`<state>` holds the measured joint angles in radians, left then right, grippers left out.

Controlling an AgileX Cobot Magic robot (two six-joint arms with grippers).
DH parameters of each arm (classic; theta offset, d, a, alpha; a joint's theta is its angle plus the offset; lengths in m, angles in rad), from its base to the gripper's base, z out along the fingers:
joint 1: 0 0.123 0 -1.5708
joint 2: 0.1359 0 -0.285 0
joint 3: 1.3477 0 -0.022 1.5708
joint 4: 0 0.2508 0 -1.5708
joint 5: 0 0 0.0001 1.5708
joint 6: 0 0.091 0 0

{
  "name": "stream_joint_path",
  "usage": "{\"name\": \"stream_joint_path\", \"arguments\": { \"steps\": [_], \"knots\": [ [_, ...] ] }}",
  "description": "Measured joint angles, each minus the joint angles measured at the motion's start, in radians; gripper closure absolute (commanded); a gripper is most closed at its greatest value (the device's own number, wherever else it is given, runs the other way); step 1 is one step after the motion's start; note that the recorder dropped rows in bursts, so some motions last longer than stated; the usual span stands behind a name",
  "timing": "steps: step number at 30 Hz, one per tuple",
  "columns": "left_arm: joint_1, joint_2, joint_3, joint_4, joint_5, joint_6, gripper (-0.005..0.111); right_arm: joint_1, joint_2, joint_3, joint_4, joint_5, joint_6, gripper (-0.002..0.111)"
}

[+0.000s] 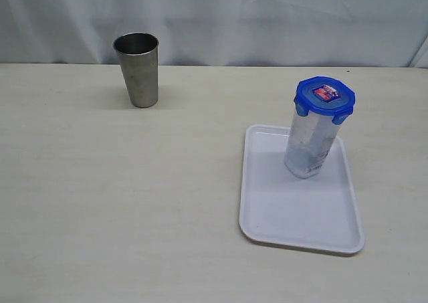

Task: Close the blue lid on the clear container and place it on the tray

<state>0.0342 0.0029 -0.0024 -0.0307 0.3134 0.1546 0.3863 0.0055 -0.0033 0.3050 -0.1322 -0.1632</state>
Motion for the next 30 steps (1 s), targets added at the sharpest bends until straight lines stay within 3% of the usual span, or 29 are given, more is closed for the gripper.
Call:
{"name": "stream_joint_path", "arguments": {
  "steps": [14,30],
  "knots": [
    [0.000,0.000,0.000,0.000,0.000,0.000,0.107,-0.007,0.000,0.000,-0.036,0.000,0.000,0.104],
    [0.000,0.000,0.000,0.000,0.000,0.000,0.107,-0.310,0.000,0.000,-0.314,0.000,0.000,0.104]
  ]
}}
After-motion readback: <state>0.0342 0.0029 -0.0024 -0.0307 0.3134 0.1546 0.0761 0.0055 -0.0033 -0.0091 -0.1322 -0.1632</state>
